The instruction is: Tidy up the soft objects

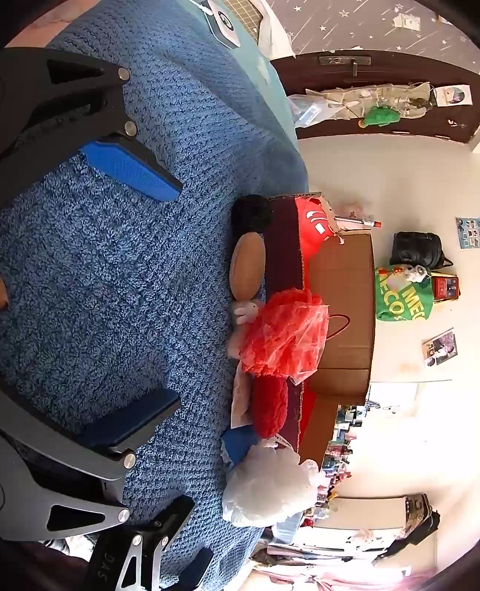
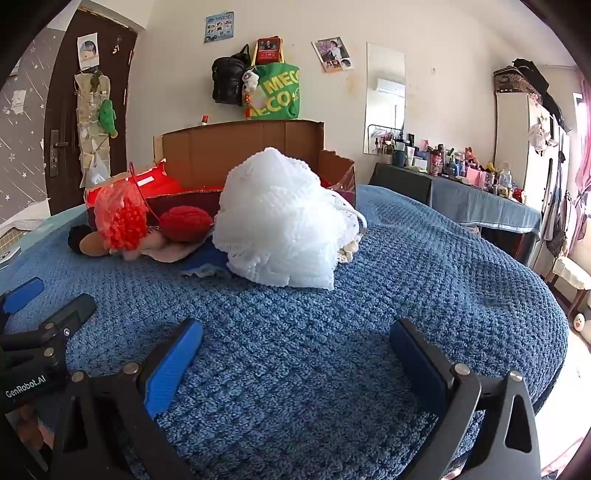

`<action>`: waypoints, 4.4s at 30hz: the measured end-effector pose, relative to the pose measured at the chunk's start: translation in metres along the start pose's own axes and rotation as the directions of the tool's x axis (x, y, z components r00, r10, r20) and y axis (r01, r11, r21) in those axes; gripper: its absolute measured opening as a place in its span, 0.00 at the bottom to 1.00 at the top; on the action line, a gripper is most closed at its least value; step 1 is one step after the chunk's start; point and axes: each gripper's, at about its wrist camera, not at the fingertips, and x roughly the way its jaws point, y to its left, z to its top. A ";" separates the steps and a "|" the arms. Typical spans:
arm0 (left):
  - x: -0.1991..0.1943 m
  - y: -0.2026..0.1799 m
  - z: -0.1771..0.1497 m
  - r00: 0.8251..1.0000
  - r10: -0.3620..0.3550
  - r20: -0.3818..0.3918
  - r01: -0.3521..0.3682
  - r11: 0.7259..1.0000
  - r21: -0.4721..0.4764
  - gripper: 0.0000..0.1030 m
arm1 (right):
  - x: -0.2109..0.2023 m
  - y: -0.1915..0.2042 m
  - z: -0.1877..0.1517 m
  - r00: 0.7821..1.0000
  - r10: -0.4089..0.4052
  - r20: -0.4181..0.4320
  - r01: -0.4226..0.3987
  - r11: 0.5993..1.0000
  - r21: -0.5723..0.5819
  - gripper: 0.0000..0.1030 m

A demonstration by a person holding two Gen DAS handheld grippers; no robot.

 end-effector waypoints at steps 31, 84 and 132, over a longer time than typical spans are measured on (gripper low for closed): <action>0.000 0.000 0.000 1.000 -0.001 -0.002 0.001 1.000 -0.003 1.00 | 0.000 0.000 -0.001 1.000 -0.001 0.003 0.001 1.000 -0.002 1.00; 0.000 0.000 0.000 1.000 -0.002 -0.004 0.002 1.000 -0.005 1.00 | 0.000 0.000 -0.002 1.000 -0.002 0.002 0.002 1.000 -0.001 1.00; 0.026 0.002 0.095 0.994 -0.106 -0.039 0.109 0.992 0.064 1.00 | 0.044 -0.003 0.093 0.990 0.130 -0.054 -0.131 0.991 -0.018 1.00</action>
